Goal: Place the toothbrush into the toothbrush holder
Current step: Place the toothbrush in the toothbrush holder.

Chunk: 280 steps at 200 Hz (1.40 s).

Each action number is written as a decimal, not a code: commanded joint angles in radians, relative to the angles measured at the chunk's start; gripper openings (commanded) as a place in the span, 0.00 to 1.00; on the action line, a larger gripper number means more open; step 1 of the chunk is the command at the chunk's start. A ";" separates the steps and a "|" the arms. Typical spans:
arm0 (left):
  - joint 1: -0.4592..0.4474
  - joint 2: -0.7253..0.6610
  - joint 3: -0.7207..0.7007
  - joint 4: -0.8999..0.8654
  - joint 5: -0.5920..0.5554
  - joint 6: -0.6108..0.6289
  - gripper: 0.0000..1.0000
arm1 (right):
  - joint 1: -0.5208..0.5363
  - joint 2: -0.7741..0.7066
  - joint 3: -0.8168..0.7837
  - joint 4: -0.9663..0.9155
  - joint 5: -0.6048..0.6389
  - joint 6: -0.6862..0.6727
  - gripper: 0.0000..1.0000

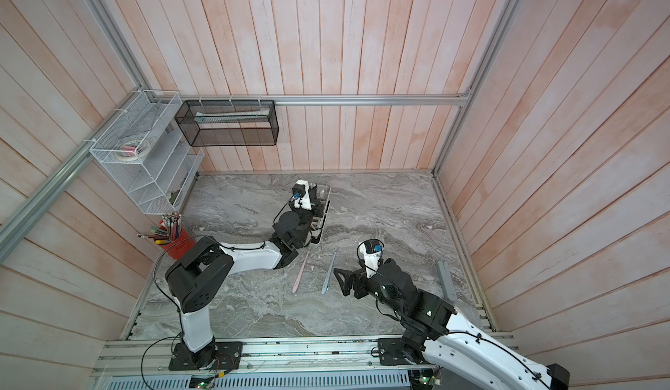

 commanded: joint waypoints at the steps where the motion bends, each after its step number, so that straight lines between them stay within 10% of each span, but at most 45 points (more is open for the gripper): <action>1: -0.004 0.016 -0.012 0.014 0.022 0.000 0.05 | 0.001 -0.010 -0.006 0.021 -0.007 0.001 0.98; 280: -0.020 -0.030 0.001 -0.012 0.069 0.024 0.44 | -0.001 -0.032 -0.007 0.015 0.002 0.019 0.98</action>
